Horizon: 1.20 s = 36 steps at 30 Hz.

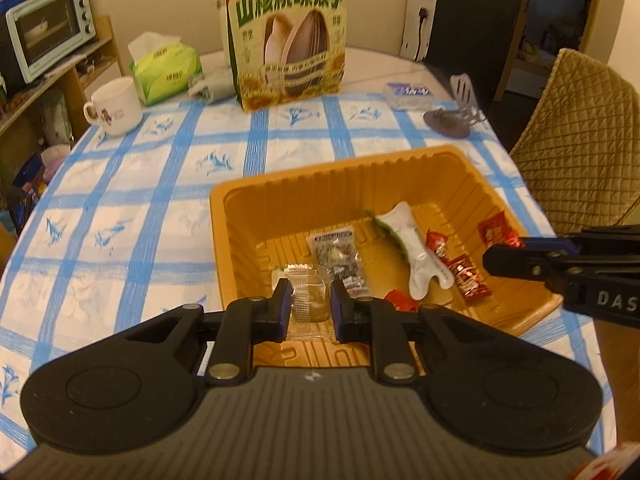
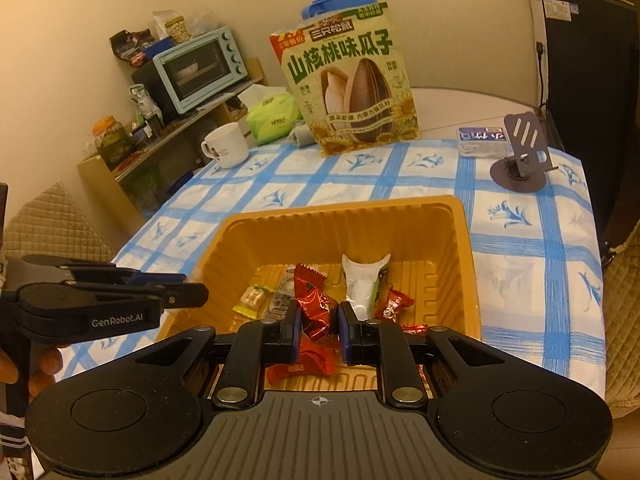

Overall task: Organize snacks
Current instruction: 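Lower the biscuit packet into the tray and open the left tool while the right tool releases its candy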

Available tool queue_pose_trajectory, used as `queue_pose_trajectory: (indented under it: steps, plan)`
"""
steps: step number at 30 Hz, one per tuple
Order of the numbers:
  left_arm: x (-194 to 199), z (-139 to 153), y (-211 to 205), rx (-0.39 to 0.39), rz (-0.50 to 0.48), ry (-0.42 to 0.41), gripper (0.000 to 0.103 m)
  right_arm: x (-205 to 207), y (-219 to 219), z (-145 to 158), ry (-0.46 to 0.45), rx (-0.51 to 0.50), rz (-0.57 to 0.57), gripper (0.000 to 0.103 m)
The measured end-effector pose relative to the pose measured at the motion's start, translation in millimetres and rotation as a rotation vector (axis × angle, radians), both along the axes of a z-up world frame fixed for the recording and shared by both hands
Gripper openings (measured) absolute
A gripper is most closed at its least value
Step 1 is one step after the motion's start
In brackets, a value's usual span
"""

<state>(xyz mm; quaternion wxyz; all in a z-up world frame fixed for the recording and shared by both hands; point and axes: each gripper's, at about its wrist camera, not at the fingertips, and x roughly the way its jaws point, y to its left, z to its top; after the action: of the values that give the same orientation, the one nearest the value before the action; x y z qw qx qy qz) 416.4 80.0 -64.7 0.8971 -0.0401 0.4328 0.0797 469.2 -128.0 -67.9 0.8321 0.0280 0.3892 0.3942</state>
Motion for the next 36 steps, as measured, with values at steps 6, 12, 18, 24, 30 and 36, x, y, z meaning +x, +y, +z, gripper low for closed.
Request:
queue_pose_trajectory:
  steps: [6,12,18,24,30,36]
  plan:
    - [7.1,-14.4,1.7,-0.011,0.013,0.036,0.018,6.2,-1.1,-5.5,0.013,-0.004,0.001,0.019]
    - [10.4,-18.0,1.5,-0.012,0.018,0.047,0.019,8.0,-1.3,-6.7,0.014,-0.004,0.001,0.019]
    - [10.4,-6.6,0.3,-0.01,0.008,0.024,0.026,14.6,0.5,-5.8,0.01,0.002,0.002,0.019]
    - [16.9,10.7,2.4,0.014,0.018,-0.013,0.027,26.4,11.3,1.0,-0.007,0.014,0.011,0.019]
    - [22.2,16.2,4.4,0.029,0.034,-0.02,0.028,34.3,26.6,3.4,-0.005,0.02,0.026,0.019]
    - [23.9,12.7,4.9,0.028,0.058,-0.013,0.029,43.3,41.7,-12.6,0.04,0.003,0.022,0.019]
